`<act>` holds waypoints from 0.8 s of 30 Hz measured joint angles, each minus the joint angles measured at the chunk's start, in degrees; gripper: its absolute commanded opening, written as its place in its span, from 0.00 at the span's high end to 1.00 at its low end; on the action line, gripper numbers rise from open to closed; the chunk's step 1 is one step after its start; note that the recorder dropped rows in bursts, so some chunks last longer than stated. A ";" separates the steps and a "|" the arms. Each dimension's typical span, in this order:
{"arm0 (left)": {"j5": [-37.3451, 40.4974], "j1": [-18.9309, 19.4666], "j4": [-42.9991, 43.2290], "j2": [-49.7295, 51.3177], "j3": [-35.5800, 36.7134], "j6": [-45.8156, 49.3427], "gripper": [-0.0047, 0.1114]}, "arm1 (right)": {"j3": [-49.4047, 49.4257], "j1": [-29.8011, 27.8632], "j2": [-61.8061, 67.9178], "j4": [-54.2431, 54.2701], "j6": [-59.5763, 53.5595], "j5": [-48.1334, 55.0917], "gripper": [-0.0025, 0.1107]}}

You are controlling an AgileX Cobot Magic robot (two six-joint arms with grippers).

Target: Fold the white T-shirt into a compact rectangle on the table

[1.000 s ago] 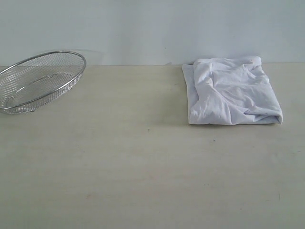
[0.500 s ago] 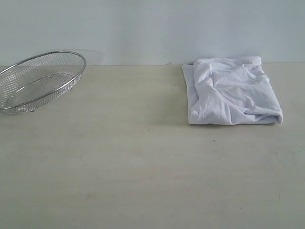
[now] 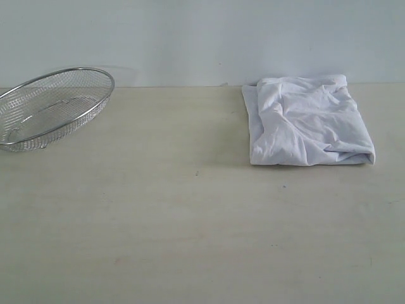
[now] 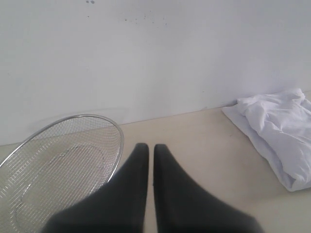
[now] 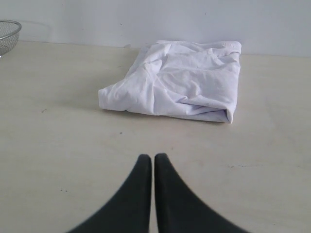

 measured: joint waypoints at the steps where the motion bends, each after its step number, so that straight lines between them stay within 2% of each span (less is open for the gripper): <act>1: 0.00 0.00 0.00 0.00 0.00 0.00 0.92 | 0.00 0.00 0.00 0.00 0.00 0.00 0.98; 5: 0.00 0.00 0.00 -1.00 0.00 0.14 0.92 | 0.00 0.00 0.00 0.00 0.00 0.00 0.98; 8: 0.11 1.31 0.00 -5.71 0.15 2.92 0.92 | 0.00 0.00 0.00 0.00 0.00 0.00 0.98; 12: 0.11 6.33 0.00 -16.54 2.00 4.54 0.92 | 0.00 0.00 0.00 0.00 0.00 0.00 0.98; 16: 0.15 12.09 -0.52 -31.70 5.17 1.11 0.92 | 0.00 0.00 0.00 0.00 0.00 0.00 0.98; 19: 2.14 13.67 -0.52 -40.80 8.05 0.25 0.92 | 0.00 0.00 0.00 0.00 0.00 0.00 0.98; 24: 3.59 13.93 -0.52 -48.77 14.63 -3.44 0.92 | 0.00 0.00 0.00 0.00 0.00 0.00 0.98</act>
